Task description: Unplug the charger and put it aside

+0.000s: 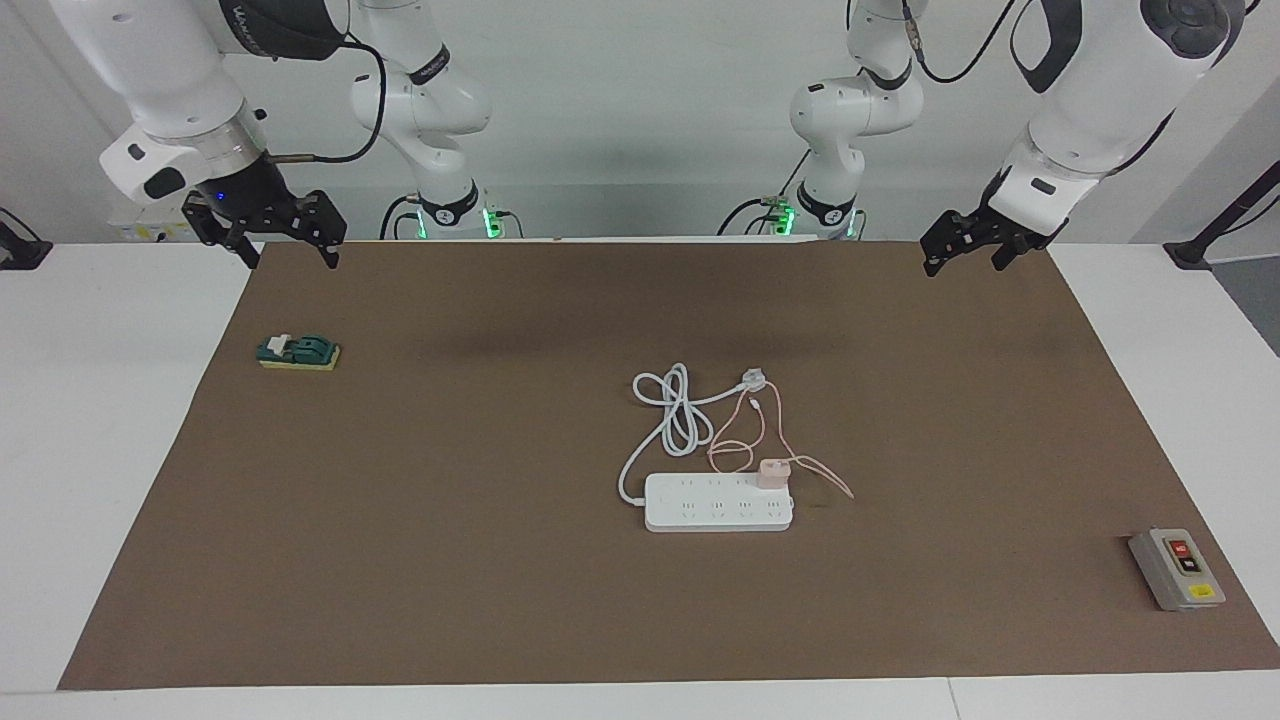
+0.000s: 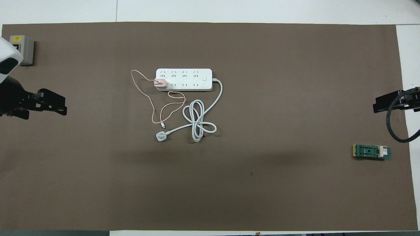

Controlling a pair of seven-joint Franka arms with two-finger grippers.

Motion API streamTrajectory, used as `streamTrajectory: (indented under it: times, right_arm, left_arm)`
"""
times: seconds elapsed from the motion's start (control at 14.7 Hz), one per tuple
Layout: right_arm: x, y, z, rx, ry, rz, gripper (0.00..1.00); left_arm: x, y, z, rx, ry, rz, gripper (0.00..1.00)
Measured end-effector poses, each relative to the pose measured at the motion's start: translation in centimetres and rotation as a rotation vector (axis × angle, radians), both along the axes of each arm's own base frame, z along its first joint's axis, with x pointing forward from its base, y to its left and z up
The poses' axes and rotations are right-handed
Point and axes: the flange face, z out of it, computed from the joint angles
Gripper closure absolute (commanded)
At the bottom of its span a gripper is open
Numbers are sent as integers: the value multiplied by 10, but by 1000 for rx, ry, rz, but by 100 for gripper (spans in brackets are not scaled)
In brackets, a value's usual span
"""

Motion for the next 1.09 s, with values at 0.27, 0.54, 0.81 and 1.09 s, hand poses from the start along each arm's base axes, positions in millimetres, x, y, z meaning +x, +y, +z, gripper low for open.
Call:
streamTrajectory:
  times: [0.27,0.54,0.81,1.09]
  right_arm:
    - [0,0,0,0,0,0,0]
    - [0,0,0,0,0,-1,0]
    - [0,0,0,0,0,-1,0]
    - [0,2,-2,0,1,-4,0]
  left_arm:
    - [0,0,0,0,0,0,0]
    - [0,0,0,0,0,0,0]
    - [0,9,-1,2,11,18,0]
    - [-1,19,-1,7,17,66,0]
